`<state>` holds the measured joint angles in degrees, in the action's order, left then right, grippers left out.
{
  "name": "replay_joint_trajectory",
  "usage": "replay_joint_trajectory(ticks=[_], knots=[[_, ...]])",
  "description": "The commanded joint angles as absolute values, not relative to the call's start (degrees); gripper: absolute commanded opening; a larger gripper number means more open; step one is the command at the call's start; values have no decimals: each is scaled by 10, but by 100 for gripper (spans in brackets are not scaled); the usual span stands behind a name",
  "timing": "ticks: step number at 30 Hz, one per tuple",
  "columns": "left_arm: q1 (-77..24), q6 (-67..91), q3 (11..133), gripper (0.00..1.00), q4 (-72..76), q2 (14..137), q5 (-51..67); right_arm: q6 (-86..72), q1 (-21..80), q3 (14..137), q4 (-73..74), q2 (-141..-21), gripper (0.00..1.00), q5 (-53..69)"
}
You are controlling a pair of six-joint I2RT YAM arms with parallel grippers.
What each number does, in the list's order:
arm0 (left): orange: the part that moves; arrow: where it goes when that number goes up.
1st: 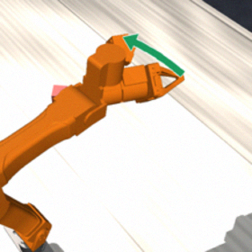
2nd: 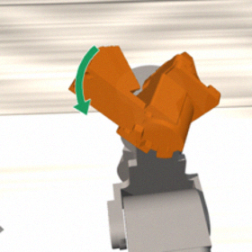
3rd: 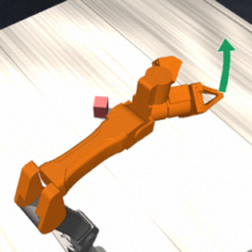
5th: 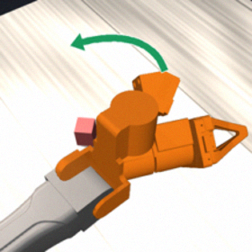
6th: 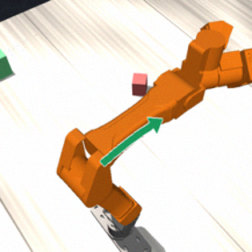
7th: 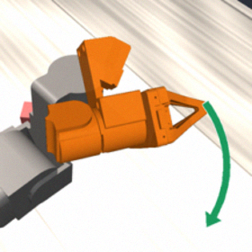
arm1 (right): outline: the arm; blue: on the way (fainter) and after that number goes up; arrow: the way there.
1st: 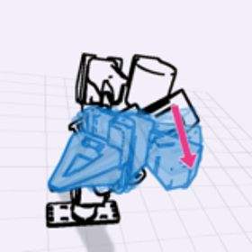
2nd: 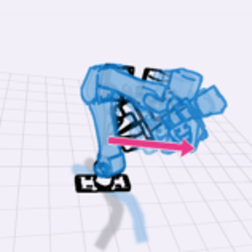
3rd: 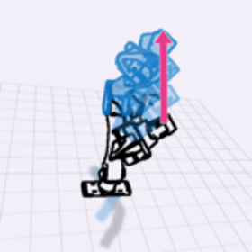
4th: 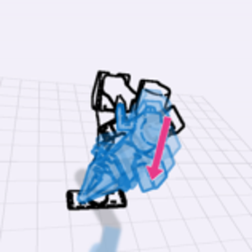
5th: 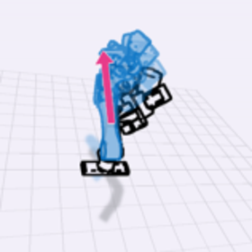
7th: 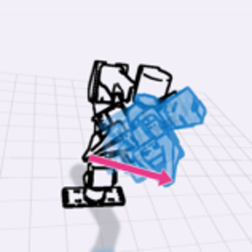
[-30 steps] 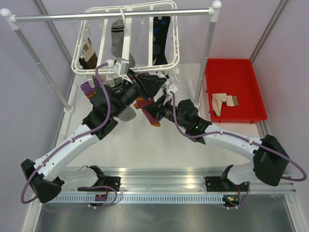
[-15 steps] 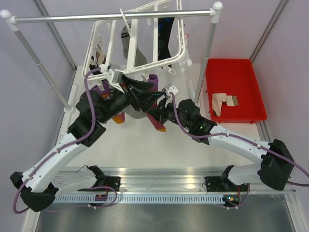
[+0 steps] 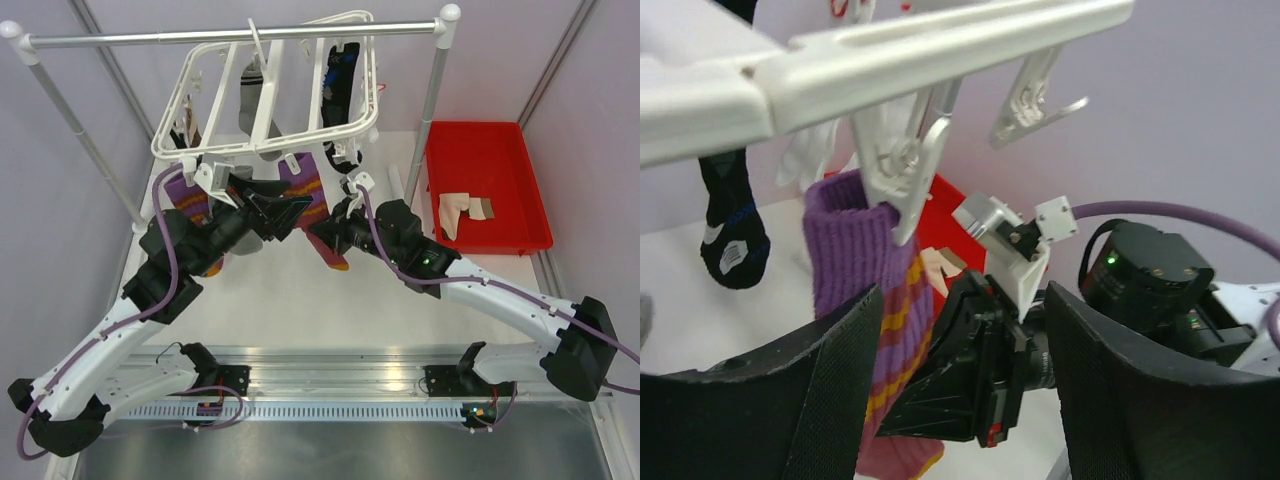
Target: Remove the socks clipped to the hanger
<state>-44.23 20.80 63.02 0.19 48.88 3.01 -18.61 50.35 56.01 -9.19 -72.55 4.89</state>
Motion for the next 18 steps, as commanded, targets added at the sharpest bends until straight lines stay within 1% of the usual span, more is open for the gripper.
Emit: replay_joint_trajectory(ticks=[1, 7, 11, 18], knots=[[-443, 173, 607, 69, 1, 483, -17, -180, 501, 584, -83, -707, 1, 64], [-443, 151, 605, 71, 29, 494, -34, -174, 500, 591, -62, -696, 1, 74], [-442, 128, 605, 75, 54, 500, -19, -173, 500, 592, -55, -693, 1, 84], [-439, 75, 622, 79, 55, 507, -36, -167, 500, 591, -41, -685, 1, 90]])
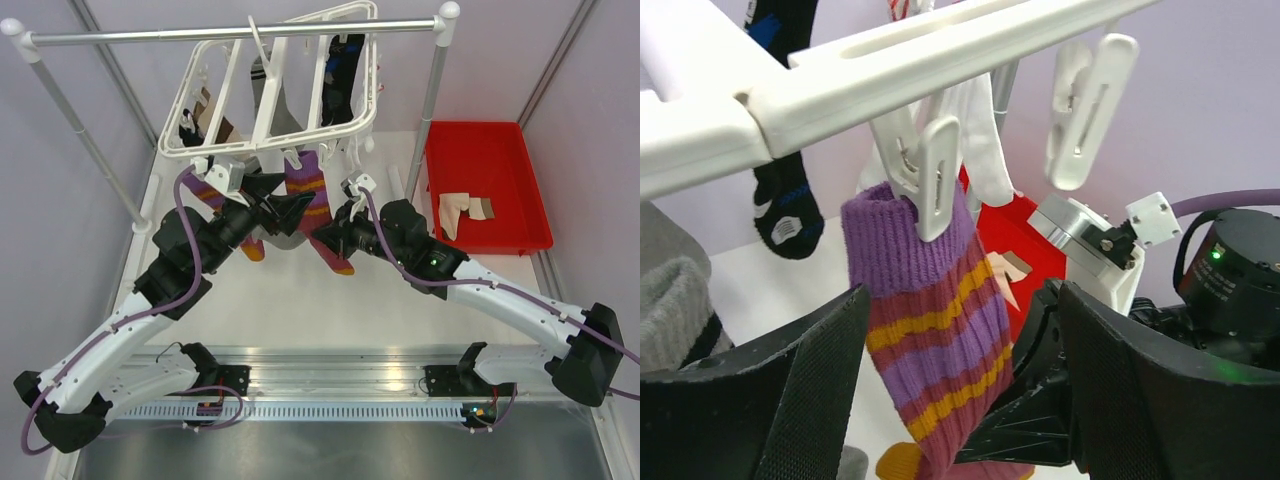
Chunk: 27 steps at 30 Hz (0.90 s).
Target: Remove the socks clipped to the hanger
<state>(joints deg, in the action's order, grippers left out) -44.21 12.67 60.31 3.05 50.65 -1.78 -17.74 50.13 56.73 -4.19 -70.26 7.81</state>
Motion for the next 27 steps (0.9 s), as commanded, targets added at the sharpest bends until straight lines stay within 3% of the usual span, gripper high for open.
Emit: replay_joint_trajectory(ticks=[1, 11, 19, 27], knots=[[-438, 71, 627, 79, 47, 509, -45, -166, 500, 591, -40, -682, 1, 91], [-421, 48, 623, 81, 38, 502, -36, -167, 497, 592, -37, -678, 1, 98], [-327, 128, 613, 81, 97, 515, 142, -166, 498, 592, -33, -678, 1, 109], [-302, 206, 611, 81, 179, 555, 192, -169, 498, 596, -31, -679, 1, 124]])
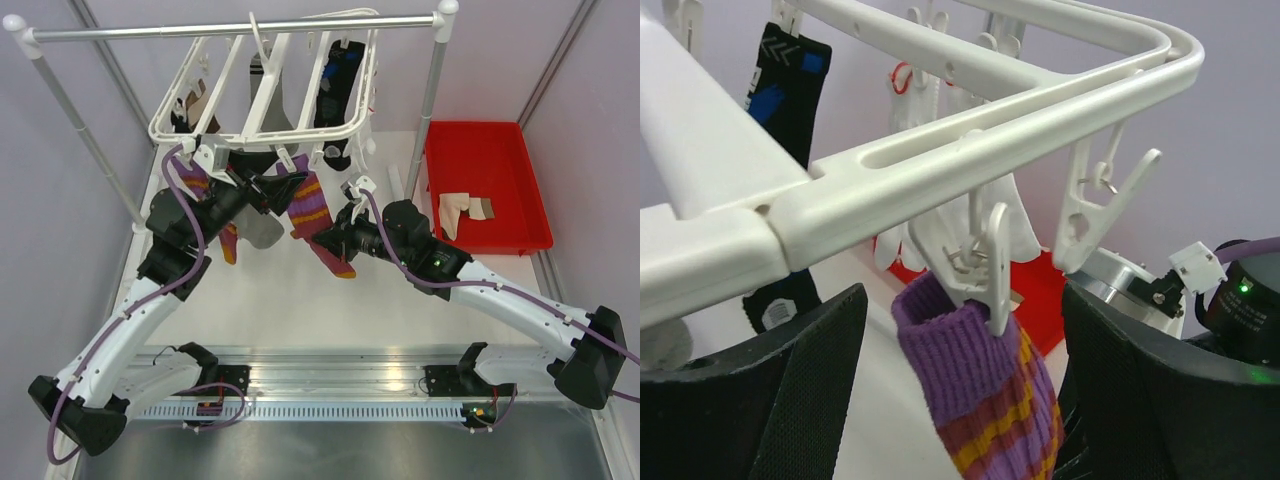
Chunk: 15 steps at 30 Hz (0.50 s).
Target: Remove the socks clipped to the hanger
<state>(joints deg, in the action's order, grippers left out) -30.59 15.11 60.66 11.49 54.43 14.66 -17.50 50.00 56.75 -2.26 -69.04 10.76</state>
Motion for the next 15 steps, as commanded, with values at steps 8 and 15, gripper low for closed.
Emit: replay_joint_trajectory(ticks=[8, 15], knots=[[-302, 266, 585, 80, 264, 560, 168, -171, 498, 596, -31, -681, 1, 130], [-302, 291, 582, 68, 272, 563, 145, -173, 498, 594, -31, -678, 1, 134]])
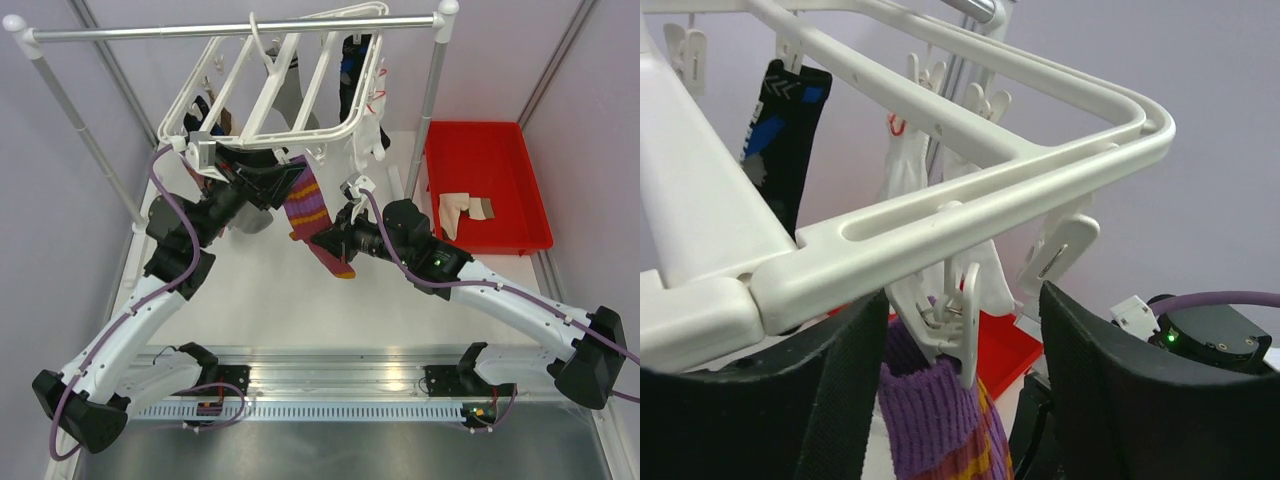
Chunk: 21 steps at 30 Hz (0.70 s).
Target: Remove the socks clipped to the hanger
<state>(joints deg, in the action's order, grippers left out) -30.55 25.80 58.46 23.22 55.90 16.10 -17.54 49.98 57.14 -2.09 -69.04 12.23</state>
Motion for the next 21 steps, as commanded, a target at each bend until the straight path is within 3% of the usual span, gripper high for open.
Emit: replay_joint_trajectory(ticks=[1, 12, 18, 21], knots=[[-302, 294, 580, 63, 273, 563, 138, -174, 498, 595, -31, -679, 1, 136], [-302, 323, 573, 32, 287, 569, 125, -175, 498, 592, -31, -680, 1, 136], [-302, 330, 577, 3, 280, 569, 124, -174, 497, 591, -31, -684, 1, 135], [-303, 334, 577, 2, 274, 568, 127, -177, 498, 591, -31, -685, 1, 128]])
